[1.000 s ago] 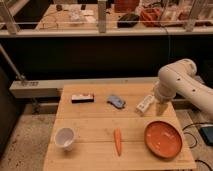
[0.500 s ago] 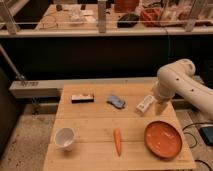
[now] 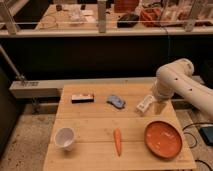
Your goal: Place the bottle in the ceramic bowl
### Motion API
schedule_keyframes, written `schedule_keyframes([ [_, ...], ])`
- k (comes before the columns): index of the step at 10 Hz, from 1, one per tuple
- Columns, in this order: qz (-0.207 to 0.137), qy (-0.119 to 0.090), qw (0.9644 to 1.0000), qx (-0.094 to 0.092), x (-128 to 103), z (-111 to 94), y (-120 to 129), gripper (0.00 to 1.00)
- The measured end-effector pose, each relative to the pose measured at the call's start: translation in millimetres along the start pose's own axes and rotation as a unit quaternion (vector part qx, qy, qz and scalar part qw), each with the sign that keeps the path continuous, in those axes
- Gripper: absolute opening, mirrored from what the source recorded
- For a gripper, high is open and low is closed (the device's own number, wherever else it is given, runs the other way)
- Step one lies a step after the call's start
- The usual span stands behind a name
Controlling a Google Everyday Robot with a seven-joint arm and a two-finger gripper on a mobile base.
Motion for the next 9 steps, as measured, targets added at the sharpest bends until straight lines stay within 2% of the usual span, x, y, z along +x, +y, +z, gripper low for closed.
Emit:
schedule_keyframes([
  [9, -0.004, -0.002, 1.0, 0.003, -2.1, 7.6, -8.4, 0.8],
])
